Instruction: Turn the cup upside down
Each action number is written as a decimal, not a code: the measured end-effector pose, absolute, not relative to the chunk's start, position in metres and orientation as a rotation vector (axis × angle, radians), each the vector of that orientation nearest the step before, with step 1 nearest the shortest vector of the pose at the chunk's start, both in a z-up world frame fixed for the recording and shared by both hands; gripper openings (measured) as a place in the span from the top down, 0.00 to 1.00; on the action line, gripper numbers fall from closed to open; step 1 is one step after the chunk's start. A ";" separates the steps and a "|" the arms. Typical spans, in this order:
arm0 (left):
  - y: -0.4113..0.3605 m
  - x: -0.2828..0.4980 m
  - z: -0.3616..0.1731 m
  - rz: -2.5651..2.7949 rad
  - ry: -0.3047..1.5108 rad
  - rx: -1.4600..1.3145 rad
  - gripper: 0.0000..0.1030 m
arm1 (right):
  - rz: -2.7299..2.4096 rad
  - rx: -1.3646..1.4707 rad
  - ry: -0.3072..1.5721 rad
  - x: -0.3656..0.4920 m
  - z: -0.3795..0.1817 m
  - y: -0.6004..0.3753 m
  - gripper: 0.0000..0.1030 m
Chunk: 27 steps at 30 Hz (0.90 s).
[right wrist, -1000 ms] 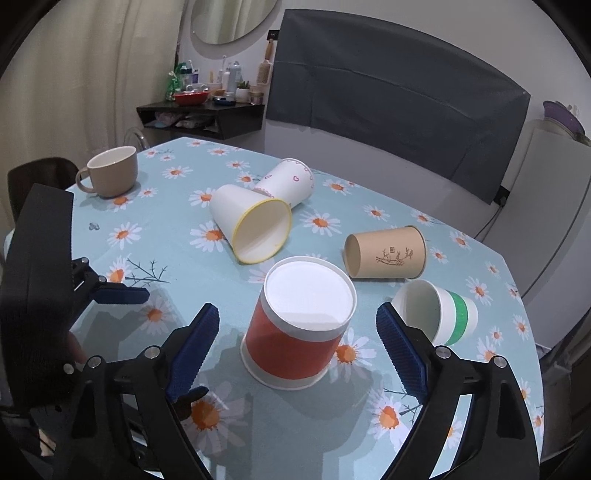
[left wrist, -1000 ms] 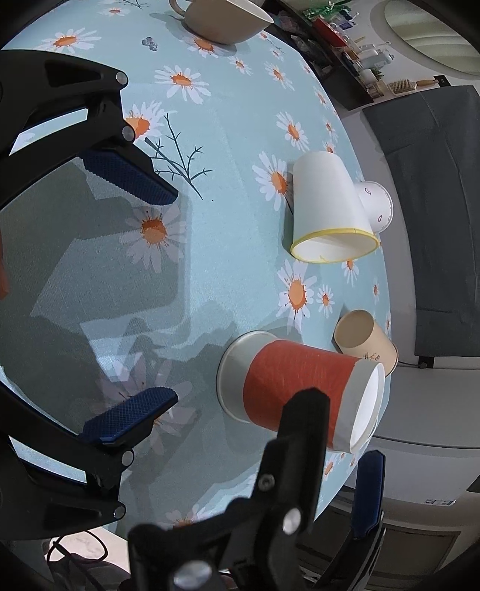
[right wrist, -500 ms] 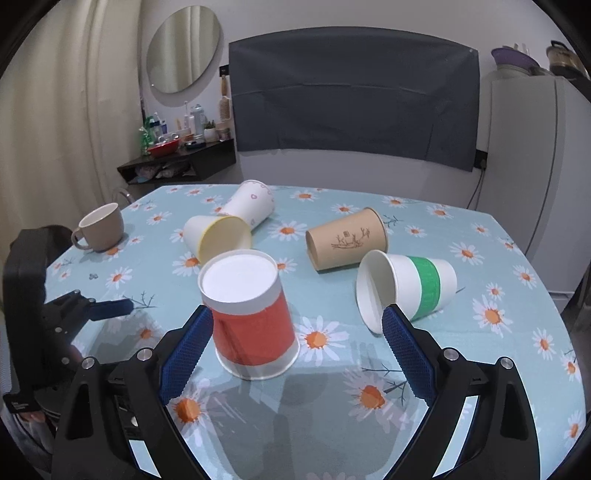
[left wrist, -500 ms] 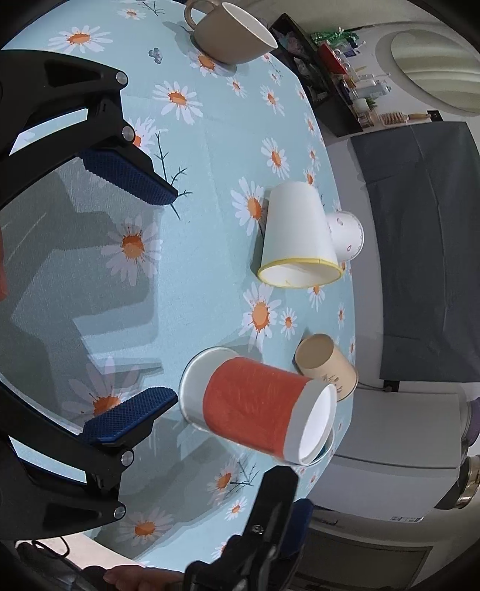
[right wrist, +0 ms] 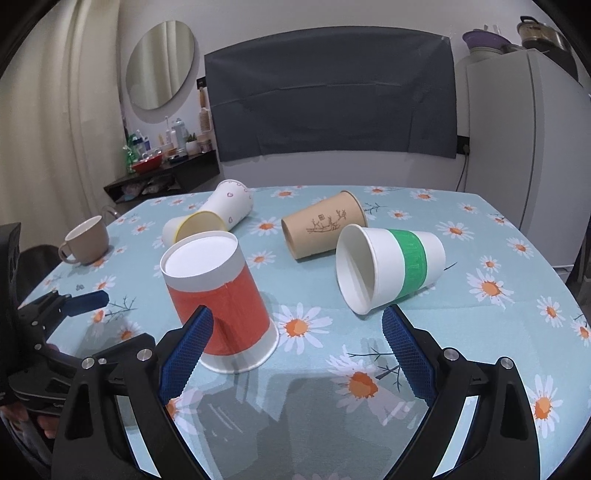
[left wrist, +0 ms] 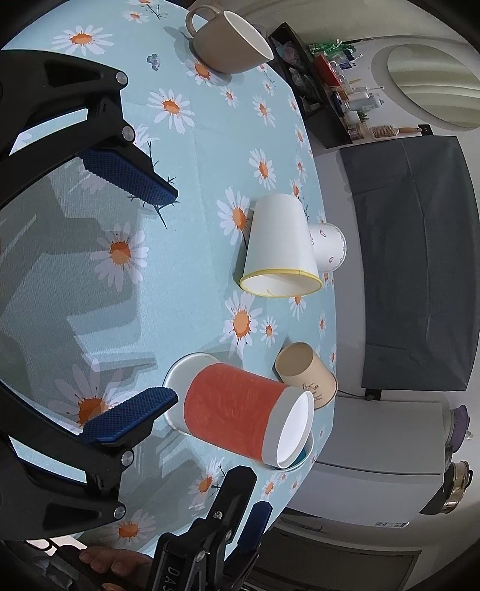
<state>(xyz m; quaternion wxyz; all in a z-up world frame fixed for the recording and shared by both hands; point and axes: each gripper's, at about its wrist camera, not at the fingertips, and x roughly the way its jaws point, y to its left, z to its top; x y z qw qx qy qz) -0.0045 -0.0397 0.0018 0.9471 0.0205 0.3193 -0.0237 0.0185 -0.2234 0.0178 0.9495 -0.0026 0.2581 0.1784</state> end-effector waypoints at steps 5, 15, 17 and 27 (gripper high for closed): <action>-0.040 -0.011 0.005 -0.016 0.601 0.047 0.06 | 0.359 -0.024 0.502 0.014 0.016 -0.221 0.12; -0.029 -0.013 0.006 0.012 0.582 -0.012 0.06 | 0.373 -0.016 0.525 0.017 0.013 -0.221 0.12; -0.026 -0.013 0.006 0.003 0.584 -0.026 0.06 | 0.370 -0.012 0.527 0.018 0.012 -0.222 0.12; -0.030 -0.013 0.004 -0.005 0.599 -0.002 0.06 | 0.374 -0.013 0.555 0.022 0.010 -0.222 0.12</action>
